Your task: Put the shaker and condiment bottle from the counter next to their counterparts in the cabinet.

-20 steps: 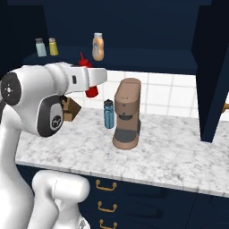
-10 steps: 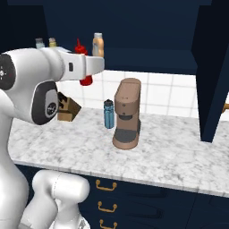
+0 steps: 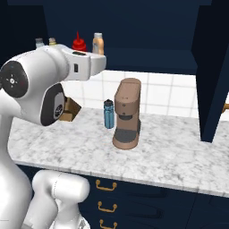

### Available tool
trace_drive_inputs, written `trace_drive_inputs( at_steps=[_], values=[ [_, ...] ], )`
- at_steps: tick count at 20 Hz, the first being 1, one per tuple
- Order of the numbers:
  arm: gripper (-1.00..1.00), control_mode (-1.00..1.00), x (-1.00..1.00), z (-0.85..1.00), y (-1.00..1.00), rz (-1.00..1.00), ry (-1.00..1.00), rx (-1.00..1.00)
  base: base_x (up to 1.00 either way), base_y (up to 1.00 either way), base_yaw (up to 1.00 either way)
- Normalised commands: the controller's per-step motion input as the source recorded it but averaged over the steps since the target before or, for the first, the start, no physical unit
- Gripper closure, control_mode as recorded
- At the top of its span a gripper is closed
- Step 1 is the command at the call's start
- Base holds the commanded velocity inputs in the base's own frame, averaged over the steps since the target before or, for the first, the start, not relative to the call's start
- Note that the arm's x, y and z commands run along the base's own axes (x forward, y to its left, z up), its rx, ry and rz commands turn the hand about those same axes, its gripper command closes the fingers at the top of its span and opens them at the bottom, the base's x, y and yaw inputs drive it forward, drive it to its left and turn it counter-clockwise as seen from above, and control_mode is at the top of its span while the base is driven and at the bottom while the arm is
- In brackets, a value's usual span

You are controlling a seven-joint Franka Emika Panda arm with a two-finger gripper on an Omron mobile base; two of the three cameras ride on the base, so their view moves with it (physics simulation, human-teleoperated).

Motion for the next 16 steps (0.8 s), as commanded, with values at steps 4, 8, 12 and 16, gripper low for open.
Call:
trace_drive_inputs(
  at_steps=[4,8,12,16],
  values=[
    [1.00,-1.00,0.31,0.23,0.18,0.05,-0.03,0.00,0.00,0.00,0.00],
    [1.00,-1.00,0.52,0.32,0.12,0.11,0.05,0.03,0.00,0.00,0.00],
    [1.00,-1.00,0.29,-0.02,0.00,0.10,0.05,0.00,0.00,0.00,0.00],
    [1.00,-1.00,0.06,-0.02,0.00,0.08,0.00,0.00,0.00,0.00,0.00]
  ],
)
